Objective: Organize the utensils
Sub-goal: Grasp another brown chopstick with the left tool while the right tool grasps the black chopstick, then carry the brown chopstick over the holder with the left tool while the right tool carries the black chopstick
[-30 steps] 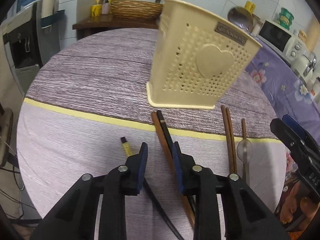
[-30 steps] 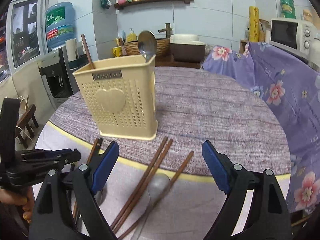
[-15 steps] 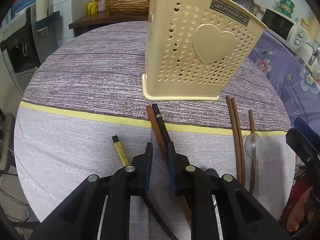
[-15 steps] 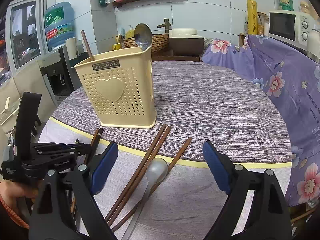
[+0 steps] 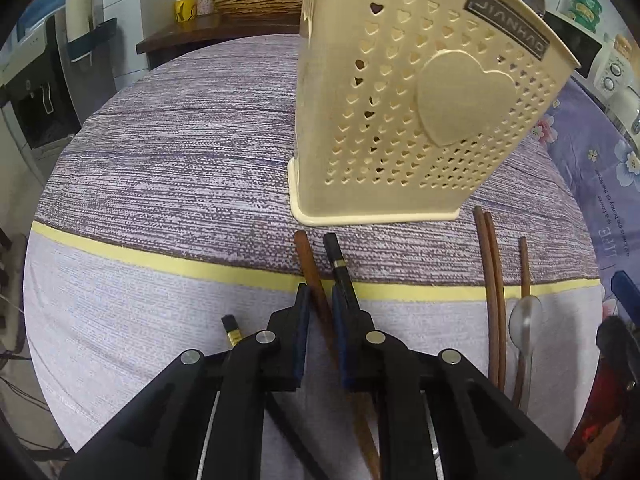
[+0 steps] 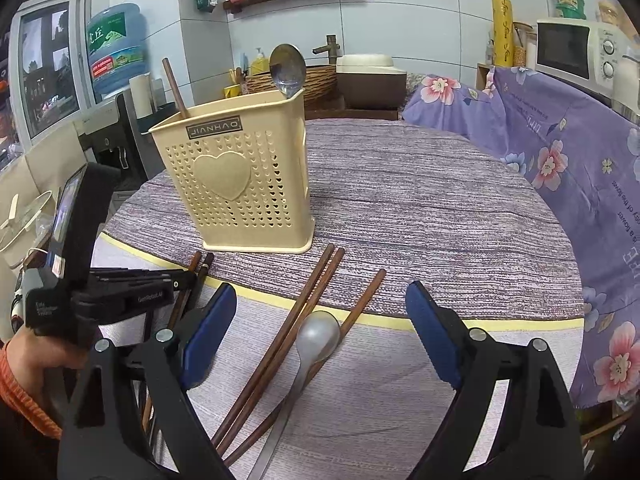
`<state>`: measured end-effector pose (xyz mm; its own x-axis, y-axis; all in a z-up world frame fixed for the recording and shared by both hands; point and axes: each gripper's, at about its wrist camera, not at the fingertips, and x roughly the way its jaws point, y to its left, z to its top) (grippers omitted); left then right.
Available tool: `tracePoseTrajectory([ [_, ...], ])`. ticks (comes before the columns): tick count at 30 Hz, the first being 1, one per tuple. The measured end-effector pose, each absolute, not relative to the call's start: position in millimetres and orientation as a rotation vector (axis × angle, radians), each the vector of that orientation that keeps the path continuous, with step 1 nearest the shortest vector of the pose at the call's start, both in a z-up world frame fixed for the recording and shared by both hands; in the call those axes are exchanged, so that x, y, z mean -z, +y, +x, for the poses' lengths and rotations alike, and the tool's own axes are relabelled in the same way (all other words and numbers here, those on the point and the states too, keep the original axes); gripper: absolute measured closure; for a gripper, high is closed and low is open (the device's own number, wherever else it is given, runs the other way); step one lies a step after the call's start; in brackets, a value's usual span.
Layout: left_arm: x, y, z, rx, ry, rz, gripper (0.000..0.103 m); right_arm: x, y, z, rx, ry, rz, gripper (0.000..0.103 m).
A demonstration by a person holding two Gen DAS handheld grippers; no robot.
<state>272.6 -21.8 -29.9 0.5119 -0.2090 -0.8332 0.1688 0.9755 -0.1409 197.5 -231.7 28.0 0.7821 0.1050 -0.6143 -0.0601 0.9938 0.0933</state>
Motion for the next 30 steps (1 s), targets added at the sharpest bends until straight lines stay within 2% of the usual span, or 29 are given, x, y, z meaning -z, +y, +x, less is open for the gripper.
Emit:
tracePoseTrajectory([
  [9, 30, -13, 272, 0.189, 0.986, -0.132, 0.095, -22, -221, 205, -0.141, 0.71, 0.085, 0.017],
  [17, -15, 22, 244, 0.198, 0.835, -0.231, 0.095, -10, -184, 228, -0.262, 0.807, 0.063, 0.018],
  [23, -47, 54, 222, 0.176, 0.711, -0.285, 0.095, 4, -137, 253, -0.342, 0.882, -0.01, 0.033],
  [27, -54, 65, 213, 0.172, 0.68, -0.308, 0.095, 19, -105, 272, -0.345, 0.954, -0.082, 0.051],
  [30, -54, 68, 211, 0.179, 0.672, -0.314, 0.095, 26, -94, 283, -0.31, 0.981, -0.106, 0.059],
])
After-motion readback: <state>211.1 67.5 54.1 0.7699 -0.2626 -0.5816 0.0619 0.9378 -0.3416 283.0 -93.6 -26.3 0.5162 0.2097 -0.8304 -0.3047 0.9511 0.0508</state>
